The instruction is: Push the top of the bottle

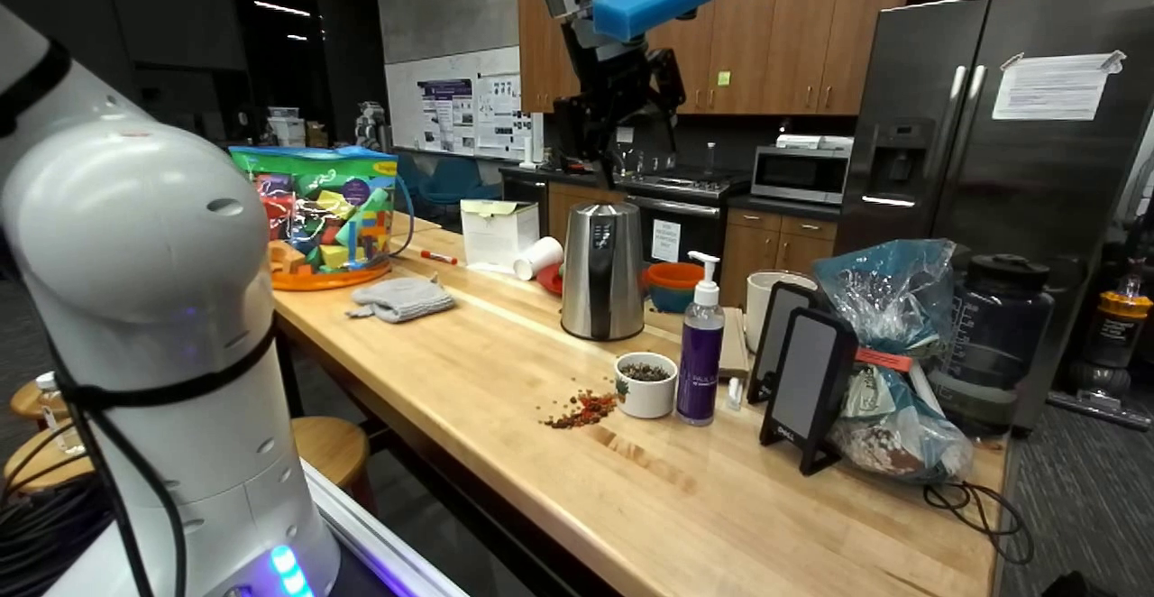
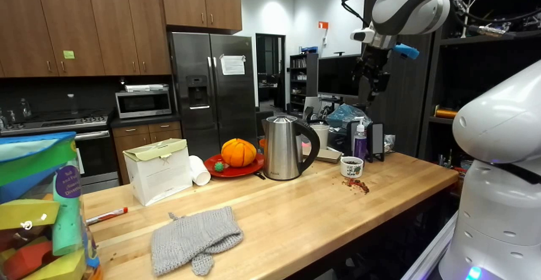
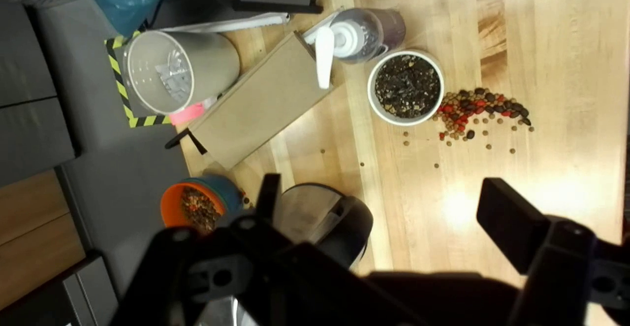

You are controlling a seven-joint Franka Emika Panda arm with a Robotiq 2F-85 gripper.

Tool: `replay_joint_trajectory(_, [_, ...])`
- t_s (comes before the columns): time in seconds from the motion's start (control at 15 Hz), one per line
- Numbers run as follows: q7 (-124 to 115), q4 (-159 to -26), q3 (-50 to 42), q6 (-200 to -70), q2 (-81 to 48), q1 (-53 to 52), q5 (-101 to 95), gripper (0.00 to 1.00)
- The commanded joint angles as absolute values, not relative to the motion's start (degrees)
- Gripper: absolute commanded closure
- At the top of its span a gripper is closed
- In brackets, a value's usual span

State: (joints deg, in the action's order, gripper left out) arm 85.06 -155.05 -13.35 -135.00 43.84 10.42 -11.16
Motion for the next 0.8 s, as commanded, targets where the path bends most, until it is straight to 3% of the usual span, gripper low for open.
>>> replay_joint_trajectory(0.0, [83.8,-157.0,-12.5,-136.3,46.7,7.3,-12.2,0.00])
replay_joint_trajectory(0.73, [72.7,-159.0,-7.0,-146.6,46.4,6.3,-15.2,0.00])
